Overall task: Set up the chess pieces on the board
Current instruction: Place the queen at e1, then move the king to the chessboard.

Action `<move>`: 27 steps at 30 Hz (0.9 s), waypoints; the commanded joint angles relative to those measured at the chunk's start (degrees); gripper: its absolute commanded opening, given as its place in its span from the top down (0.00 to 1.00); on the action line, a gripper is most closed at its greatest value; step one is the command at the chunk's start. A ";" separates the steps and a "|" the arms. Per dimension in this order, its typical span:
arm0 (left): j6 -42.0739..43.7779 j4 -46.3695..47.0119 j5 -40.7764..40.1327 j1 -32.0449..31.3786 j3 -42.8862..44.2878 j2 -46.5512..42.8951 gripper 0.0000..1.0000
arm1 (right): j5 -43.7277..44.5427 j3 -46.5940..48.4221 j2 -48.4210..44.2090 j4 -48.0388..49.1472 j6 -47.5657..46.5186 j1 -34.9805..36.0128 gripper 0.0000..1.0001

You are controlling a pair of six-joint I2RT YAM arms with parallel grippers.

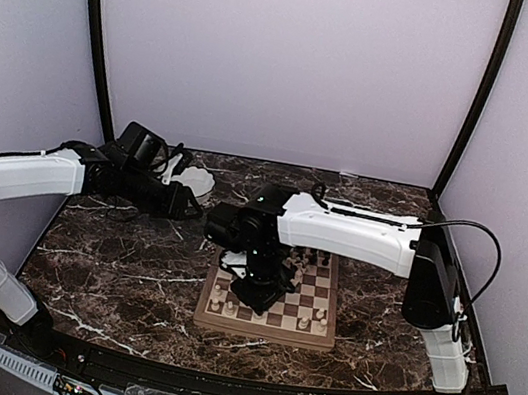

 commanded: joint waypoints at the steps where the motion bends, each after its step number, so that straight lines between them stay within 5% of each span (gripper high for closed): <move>1: 0.25 -1.28 -0.31 0.27 -1.16 -2.36 0.47 | -0.24 -0.33 1.25 -0.52 -0.21 0.17 0.89; 18: 0.36 -1.42 1.09 0.27 -0.46 -0.70 0.47 | -0.66 0.45 -0.57 0.29 -0.58 -0.07 0.65; 27: 1.98 -1.98 4.11 0.20 3.04 -0.37 0.48 | -2.59 -6.51 -16.43 9.08 -0.15 -6.12 0.60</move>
